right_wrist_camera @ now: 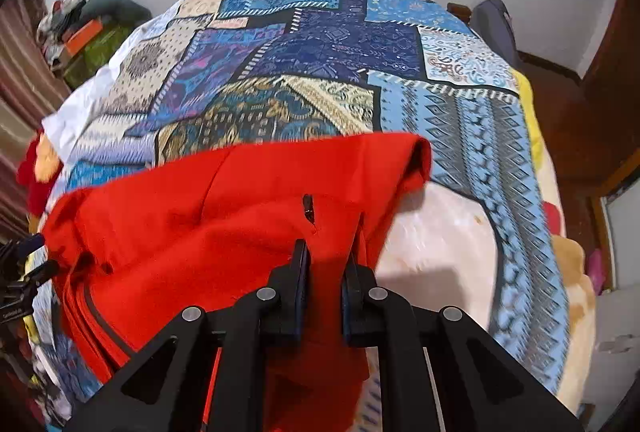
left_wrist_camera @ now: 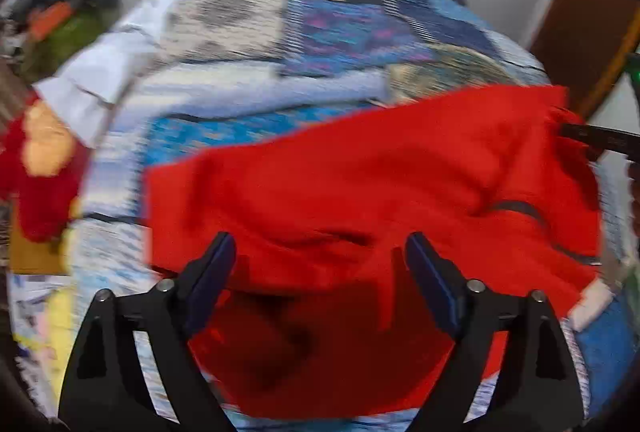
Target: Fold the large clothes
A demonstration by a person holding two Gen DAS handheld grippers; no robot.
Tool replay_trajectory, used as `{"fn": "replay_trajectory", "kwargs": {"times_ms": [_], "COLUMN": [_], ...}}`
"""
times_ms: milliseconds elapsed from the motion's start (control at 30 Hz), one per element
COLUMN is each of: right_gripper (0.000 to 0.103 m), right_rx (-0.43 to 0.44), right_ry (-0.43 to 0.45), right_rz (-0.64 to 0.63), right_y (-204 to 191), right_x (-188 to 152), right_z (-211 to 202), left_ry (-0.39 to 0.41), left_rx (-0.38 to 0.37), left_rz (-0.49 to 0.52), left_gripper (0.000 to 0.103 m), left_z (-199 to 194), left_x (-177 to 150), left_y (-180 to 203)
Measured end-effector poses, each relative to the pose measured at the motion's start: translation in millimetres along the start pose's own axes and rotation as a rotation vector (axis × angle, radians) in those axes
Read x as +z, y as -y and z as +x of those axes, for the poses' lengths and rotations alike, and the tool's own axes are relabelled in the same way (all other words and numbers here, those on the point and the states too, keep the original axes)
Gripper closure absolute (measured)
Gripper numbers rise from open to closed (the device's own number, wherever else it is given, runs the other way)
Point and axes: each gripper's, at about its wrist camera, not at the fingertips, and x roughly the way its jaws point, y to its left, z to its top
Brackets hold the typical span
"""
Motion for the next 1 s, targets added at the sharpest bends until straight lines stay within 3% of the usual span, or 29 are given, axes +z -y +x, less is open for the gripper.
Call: {"fn": "replay_trajectory", "kwargs": {"times_ms": [233, 367, 467, 533, 600, 633, 733, 1000], "right_gripper": [0.094, 0.094, 0.094, 0.094, 0.094, 0.094, 0.094, 0.094], "right_rx": [-0.04, -0.038, -0.038, -0.018, 0.006, 0.022, 0.069, 0.028], "right_ry": [-0.032, -0.042, -0.03, -0.02, -0.007, 0.007, 0.015, 0.088], "right_rz": [-0.062, -0.077, -0.078, -0.056, -0.023, 0.003, 0.042, -0.075], "right_y": [1.9, 4.8, 8.8, 14.6, 22.9, 28.7, 40.3, 19.6], "right_x": [-22.2, -30.4, -34.1, -34.4, -33.6, -33.2, -33.1, -39.6], "right_z": [-8.4, -12.5, -19.4, -25.9, -34.4, -40.2, -51.8, -60.2], "left_ry": [-0.042, -0.061, -0.084, -0.093, -0.092, -0.084, -0.008, 0.224], "left_rx": [-0.084, -0.211, -0.22, -0.205, -0.148, -0.114, -0.047, 0.142], "left_rz": [-0.047, -0.117, -0.097, -0.089, -0.058, -0.042, -0.016, -0.001], "left_gripper": [0.015, 0.032, 0.047, 0.071, 0.09, 0.094, 0.095, 0.095], "left_z": [30.2, 31.6, 33.8, 32.9, 27.8, 22.2, -6.3, -89.9], "left_x": [-17.0, -23.8, -28.5, -30.1, -29.4, -28.9, -23.5, 14.6], "left_y": [24.3, 17.0, 21.1, 25.0, 31.0, 33.2, 32.6, 10.6]}}
